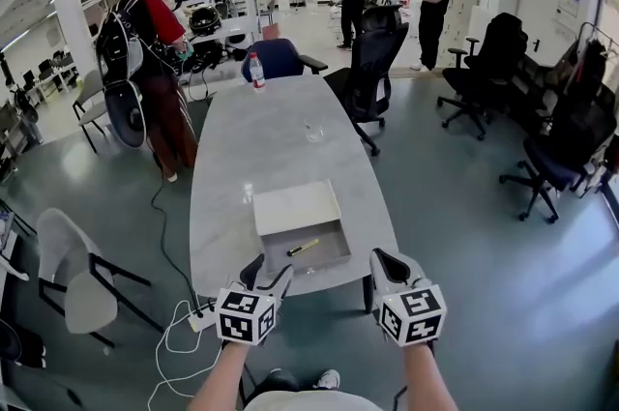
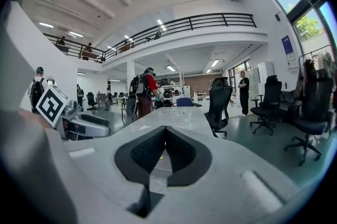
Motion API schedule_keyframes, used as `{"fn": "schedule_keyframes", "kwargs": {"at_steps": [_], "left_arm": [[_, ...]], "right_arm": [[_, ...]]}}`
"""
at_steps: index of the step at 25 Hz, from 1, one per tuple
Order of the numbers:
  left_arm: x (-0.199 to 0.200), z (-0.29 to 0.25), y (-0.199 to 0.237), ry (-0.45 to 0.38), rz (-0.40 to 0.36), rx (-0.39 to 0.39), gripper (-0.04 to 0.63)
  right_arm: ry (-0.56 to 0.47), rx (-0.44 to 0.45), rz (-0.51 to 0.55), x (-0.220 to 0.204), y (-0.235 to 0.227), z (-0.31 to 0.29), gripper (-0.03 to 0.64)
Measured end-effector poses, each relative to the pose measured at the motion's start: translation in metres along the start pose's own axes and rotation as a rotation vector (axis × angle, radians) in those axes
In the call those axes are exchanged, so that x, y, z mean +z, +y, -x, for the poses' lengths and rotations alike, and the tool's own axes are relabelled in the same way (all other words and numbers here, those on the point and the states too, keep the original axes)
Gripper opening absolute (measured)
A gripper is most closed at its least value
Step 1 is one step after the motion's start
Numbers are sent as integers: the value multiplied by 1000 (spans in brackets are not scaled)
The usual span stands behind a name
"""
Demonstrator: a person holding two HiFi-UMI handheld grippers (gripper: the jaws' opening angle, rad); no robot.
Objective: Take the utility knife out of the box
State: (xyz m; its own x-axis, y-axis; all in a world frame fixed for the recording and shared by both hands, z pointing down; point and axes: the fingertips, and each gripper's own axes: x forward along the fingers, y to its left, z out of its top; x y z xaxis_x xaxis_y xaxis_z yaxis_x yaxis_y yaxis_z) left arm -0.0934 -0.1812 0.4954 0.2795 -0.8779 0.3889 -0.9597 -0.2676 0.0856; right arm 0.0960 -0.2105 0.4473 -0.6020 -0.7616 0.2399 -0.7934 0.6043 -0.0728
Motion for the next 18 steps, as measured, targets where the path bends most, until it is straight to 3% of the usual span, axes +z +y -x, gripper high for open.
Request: {"fn": "schedule_keyframes", "kwargs": {"at_steps": [18], "left_arm": [[-31, -86, 14, 196, -107, -103, 235]], "right_arm": [[38, -1, 1, -1, -32, -59, 5]]}}
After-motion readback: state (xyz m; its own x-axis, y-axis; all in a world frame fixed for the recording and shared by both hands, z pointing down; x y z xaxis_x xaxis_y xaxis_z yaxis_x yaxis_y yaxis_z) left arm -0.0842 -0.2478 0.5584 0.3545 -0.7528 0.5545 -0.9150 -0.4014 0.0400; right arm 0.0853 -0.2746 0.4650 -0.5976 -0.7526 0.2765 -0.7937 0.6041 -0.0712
